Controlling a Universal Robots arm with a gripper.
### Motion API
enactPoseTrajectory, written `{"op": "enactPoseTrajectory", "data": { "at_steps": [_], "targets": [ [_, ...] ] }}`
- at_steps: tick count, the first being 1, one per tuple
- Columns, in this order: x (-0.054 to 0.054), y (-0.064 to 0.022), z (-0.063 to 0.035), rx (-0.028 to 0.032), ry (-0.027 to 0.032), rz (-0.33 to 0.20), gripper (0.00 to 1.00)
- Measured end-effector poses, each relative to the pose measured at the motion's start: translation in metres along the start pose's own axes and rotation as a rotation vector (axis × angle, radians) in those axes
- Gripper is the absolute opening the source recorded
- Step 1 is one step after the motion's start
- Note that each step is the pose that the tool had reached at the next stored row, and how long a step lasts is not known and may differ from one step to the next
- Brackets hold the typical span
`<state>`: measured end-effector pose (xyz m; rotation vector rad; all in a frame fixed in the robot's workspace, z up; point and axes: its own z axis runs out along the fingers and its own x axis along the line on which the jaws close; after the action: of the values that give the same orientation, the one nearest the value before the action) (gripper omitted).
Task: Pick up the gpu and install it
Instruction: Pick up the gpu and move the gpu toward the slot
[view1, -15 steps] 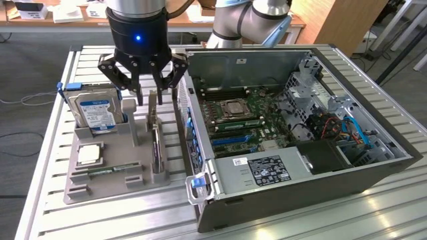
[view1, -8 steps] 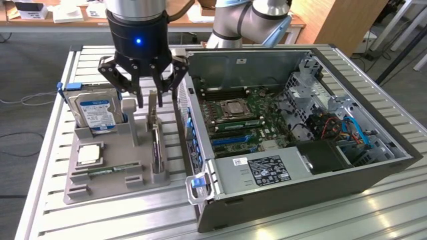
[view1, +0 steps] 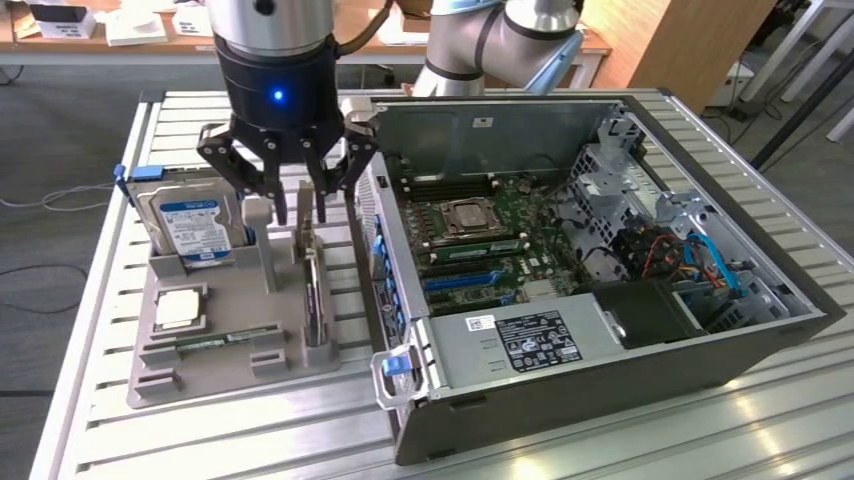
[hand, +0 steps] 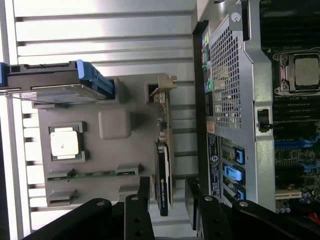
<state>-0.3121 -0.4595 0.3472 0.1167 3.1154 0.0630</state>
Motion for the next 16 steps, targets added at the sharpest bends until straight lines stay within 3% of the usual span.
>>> {"op": "enactPoseTrajectory", "data": {
  "at_steps": [16],
  "targets": [
    [0.000, -0.0033, 0.0126, 0.0001, 0.0012, 0.000, 0.42]
  ]
}}
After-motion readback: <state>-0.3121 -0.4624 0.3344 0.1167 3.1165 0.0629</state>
